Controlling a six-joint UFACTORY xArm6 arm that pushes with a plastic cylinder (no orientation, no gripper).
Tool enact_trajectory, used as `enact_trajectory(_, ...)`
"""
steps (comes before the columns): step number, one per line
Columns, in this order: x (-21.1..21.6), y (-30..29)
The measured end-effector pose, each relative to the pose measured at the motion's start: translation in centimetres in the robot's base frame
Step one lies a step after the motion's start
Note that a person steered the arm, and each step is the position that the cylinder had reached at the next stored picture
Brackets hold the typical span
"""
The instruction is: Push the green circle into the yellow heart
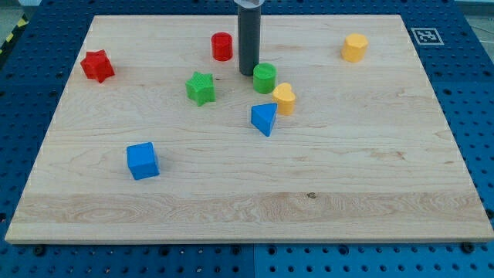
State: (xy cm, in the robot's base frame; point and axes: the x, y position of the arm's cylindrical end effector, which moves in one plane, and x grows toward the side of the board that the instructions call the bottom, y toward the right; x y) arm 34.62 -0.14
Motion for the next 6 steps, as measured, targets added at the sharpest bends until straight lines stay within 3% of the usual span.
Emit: enact_trajectory(6, 1.26, 0.0)
